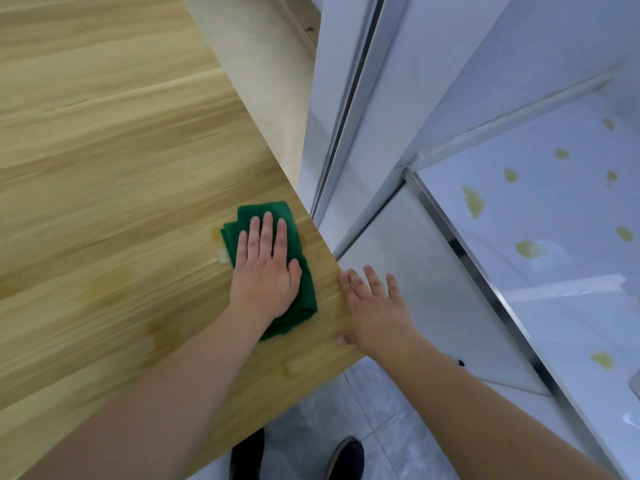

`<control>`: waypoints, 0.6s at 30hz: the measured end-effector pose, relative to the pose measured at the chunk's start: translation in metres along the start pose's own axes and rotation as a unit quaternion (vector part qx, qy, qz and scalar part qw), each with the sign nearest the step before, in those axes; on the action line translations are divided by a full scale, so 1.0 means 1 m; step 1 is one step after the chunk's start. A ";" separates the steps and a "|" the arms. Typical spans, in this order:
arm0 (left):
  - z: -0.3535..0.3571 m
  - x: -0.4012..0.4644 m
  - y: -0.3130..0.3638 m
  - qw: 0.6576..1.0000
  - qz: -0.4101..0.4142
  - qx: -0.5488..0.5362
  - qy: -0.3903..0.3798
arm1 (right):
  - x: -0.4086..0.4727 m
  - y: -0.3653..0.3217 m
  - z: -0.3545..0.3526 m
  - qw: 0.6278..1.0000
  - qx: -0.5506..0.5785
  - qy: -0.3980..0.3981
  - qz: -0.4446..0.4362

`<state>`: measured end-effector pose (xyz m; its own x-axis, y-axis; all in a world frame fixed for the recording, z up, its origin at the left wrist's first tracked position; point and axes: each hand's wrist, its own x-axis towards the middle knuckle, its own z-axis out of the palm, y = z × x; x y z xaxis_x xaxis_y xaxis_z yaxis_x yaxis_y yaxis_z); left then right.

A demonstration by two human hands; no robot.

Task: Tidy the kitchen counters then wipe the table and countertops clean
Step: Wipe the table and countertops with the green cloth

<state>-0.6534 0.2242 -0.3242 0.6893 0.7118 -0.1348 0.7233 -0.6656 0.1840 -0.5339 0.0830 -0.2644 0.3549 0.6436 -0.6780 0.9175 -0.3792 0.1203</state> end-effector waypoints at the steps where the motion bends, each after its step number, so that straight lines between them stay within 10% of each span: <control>1: -0.002 0.009 0.000 1.000 0.007 0.004 0.000 | -0.001 0.001 0.001 1.000 0.006 0.003 0.000; 18: -0.004 0.011 0.020 0.999 -0.009 -0.024 -0.033 | -0.003 0.008 -0.002 0.999 0.042 -0.007 -0.001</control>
<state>-0.6311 0.2198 -0.3183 0.6792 0.7055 -0.2024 0.7333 -0.6408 0.2273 -0.5271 0.0796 -0.2599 0.3498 0.6350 -0.6887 0.8996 -0.4329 0.0577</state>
